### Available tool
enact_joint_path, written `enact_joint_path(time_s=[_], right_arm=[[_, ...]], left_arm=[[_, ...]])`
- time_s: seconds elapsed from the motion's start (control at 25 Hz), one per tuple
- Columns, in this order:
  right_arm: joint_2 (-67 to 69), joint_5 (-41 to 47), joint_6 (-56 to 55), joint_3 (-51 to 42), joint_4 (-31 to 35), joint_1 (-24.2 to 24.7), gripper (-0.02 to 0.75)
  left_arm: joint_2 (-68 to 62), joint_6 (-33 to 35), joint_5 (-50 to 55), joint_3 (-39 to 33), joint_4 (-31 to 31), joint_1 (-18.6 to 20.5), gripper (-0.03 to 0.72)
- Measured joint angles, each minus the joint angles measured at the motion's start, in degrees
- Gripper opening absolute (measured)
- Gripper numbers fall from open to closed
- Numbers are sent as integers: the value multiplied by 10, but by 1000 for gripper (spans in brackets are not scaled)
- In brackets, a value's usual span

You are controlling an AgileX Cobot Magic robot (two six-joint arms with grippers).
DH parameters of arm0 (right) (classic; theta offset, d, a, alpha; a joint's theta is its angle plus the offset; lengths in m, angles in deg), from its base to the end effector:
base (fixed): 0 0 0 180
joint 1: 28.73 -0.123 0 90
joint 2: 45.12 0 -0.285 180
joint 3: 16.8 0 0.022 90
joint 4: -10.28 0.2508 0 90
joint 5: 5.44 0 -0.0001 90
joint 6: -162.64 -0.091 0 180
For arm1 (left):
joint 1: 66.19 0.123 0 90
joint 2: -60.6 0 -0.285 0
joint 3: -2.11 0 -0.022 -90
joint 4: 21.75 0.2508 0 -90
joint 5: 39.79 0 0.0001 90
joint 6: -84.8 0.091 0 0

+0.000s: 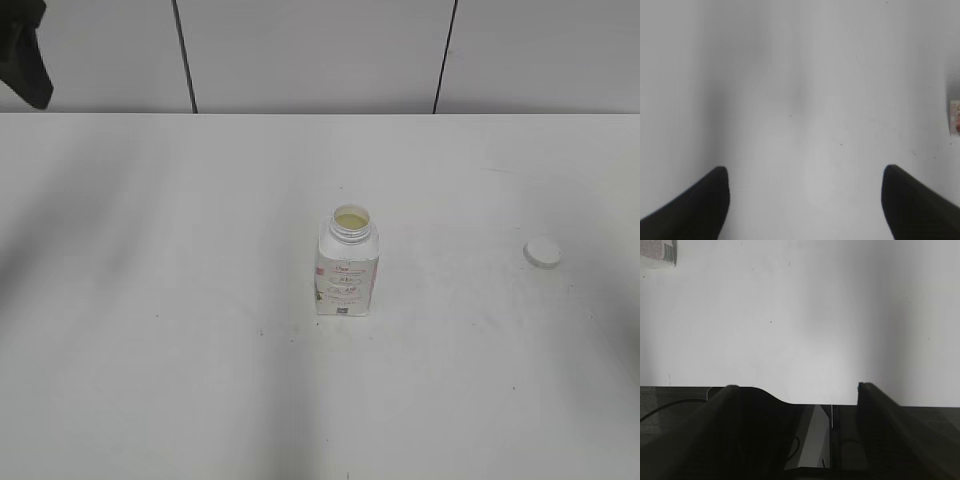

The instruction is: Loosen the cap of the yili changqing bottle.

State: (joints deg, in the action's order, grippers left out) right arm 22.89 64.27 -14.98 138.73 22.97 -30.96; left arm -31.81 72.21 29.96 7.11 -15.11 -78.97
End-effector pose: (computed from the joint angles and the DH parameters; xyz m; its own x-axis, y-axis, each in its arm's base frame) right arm 0.1718 0.0255 0.3138 -0.9519 -0.0014 -0.3063 -0.0681 0.9760 0.2069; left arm 0.2916 -0.0560 0.3577 -0.9154 0.0257 -0.4017 0.0155 0.9995 0.0286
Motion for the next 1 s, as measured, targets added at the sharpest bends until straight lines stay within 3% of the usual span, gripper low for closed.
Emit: enact_joint_path(time_s=[0.28,0.6,1.0], right_arm=[[-163,1,0,-57,0,0,564],[-327,1,0,-127,0,0,564],[-478,2,0,-198,-2,0,564]], left_arm=[[109,0,1,-96,-24,0,565],[274,0,-30,-215,15,0,565],[480,0,-55,-332,15,0,565]])
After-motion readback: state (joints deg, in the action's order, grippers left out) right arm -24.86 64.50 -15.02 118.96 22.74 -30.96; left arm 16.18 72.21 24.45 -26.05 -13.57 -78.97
